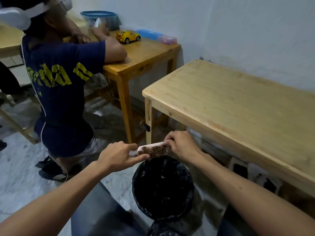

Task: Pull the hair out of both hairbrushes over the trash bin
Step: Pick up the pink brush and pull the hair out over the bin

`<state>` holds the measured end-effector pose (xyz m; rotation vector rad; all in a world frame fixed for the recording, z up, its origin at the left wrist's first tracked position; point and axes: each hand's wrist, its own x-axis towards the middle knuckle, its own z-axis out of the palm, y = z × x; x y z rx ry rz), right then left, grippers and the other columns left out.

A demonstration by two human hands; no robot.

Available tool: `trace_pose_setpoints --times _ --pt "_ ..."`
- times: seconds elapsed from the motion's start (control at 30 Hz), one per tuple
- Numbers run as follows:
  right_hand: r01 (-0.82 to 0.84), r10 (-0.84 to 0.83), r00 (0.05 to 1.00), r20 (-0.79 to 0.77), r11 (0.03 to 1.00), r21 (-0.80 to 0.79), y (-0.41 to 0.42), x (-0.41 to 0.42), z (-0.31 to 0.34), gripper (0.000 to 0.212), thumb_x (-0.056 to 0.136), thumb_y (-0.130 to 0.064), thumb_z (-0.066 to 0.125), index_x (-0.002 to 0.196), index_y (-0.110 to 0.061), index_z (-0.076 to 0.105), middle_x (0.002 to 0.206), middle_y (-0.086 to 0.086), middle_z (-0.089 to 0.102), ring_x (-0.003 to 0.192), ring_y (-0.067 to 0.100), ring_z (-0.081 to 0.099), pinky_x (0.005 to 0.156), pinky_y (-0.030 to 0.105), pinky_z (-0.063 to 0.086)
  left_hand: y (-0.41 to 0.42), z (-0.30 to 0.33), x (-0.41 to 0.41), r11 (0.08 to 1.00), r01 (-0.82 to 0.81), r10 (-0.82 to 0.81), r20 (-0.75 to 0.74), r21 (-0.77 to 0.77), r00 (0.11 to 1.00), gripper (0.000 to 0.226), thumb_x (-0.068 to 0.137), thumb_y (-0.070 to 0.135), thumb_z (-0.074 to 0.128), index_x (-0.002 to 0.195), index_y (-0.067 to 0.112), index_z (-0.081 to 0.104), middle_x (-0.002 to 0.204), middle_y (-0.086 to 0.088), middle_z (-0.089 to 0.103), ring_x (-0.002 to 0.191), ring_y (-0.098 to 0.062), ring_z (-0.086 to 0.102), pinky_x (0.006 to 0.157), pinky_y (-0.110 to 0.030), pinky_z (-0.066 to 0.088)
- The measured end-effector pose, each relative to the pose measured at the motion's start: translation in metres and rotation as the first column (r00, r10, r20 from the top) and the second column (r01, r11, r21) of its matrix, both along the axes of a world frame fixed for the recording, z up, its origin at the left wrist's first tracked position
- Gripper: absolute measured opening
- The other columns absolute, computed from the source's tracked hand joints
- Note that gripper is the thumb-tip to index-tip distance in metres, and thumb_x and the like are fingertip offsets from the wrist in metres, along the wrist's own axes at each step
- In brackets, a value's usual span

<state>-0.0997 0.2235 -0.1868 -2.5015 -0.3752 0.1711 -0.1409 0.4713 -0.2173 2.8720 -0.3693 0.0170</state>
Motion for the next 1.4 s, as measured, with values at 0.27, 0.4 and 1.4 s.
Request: trace_pose_setpoints --times 0.27,0.4,1.4 --pt "0.226 -0.186 0.962 -0.199 0.952 0.204 -0.011 -0.009 -0.048 0.018 0.098 -0.030 0.065 0.081 -0.030 0.067 0.090 0.005 0.078 0.087 0.022 0.075 0.084 0.043 0.061 -0.016 -0.022 -0.006 0.996 -0.058 0.061 -0.043 0.071 0.997 0.071 0.080 0.090 0.034 0.092 0.030 0.069 0.060 -0.001 0.061 0.057 -0.017 0.061 0.056 -0.036 0.051" --pt "0.327 -0.258 0.930 -0.263 0.906 0.269 -0.017 -0.012 -0.056 0.022 0.103 -0.029 0.058 0.082 -0.032 0.063 0.096 0.008 0.078 0.088 0.020 0.074 0.082 0.034 0.058 -0.017 -0.030 0.001 0.994 -0.082 0.086 -0.065 0.066 0.994 0.073 0.082 0.088 0.034 0.103 0.030 0.072 0.063 0.001 0.062 0.060 -0.018 0.063 0.058 -0.035 0.054" --pt "0.580 -0.239 0.787 -0.569 0.603 0.548 -0.054 -0.015 -0.072 0.007 0.092 -0.003 0.072 0.098 -0.002 0.075 0.074 0.012 0.071 0.060 0.014 0.068 0.056 0.019 0.056 -0.038 -0.034 0.018 0.982 -0.185 0.187 -0.058 0.051 0.981 0.081 0.077 0.093 0.032 0.074 0.023 0.070 0.057 0.000 0.063 0.050 -0.018 0.062 0.051 -0.036 0.055"
